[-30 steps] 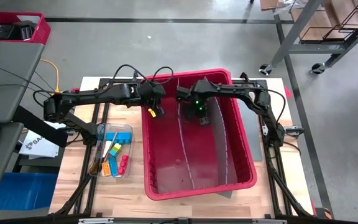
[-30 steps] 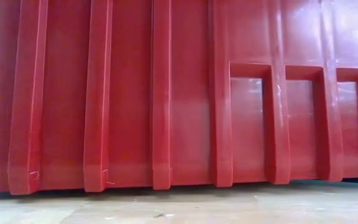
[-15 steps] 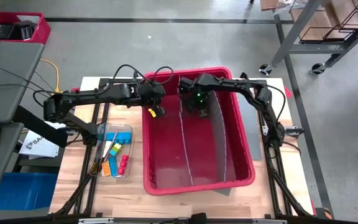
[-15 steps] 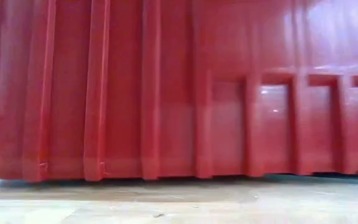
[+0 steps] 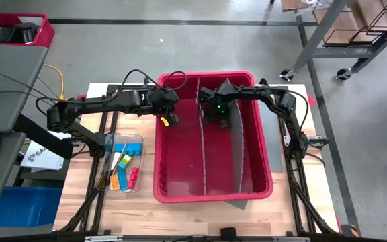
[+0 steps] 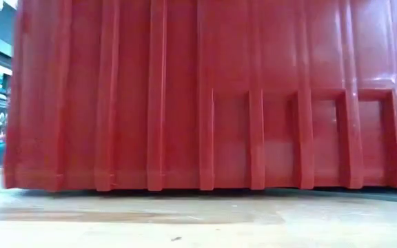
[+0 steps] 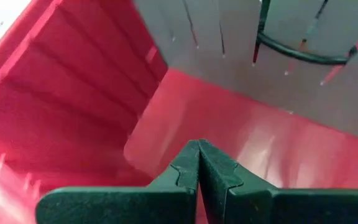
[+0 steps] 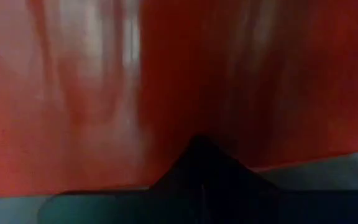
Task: Sort Items/Unsort Items
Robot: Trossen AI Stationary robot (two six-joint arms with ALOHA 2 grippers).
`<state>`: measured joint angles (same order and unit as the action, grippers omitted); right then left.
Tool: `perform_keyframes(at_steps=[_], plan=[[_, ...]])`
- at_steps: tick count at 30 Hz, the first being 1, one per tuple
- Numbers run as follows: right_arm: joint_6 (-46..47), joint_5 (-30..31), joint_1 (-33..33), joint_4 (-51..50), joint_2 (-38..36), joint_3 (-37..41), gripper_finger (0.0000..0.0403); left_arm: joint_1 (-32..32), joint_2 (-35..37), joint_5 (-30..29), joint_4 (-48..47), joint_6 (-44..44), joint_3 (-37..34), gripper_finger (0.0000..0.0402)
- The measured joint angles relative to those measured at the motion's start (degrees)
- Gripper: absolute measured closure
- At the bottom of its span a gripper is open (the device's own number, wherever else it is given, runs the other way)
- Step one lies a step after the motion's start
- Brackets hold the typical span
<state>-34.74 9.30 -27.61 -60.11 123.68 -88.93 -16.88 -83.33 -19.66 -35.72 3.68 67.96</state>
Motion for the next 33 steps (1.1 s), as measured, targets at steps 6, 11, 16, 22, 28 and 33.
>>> perform_keyframes(at_steps=[6,11,16,22,28,33], plan=[[3.92,9.22,-0.11,-5.58,0.07,0.41,0.0403,0.83,0.04,0.72,0.09,-0.8,0.07,0.0402],[6.36,15.18,0.73,-7.89,-0.33,0.42,0.0403,1.58,0.04,0.83,-0.97,-0.94,0.06,0.0402],[8.19,12.03,1.38,-9.11,-1.84,0.65,0.0403,2.28,0.17,0.84,-0.61,-0.98,-1.12,0.0402],[11.12,1.51,2.94,-6.75,-6.21,-3.2,0.0403,2.43,0.04,1.07,-0.42,-0.94,-1.64,0.0401],[10.1,-0.3,4.26,-7.41,-10.81,-11.32,0.0403,2.19,0.0,1.07,-0.1,-0.88,-1.66,0.0402],[13.81,5.6,3.47,-12.82,-13.94,-19.61,0.0403,2.19,-0.02,1.05,0.22,-0.85,-1.66,0.0402]])
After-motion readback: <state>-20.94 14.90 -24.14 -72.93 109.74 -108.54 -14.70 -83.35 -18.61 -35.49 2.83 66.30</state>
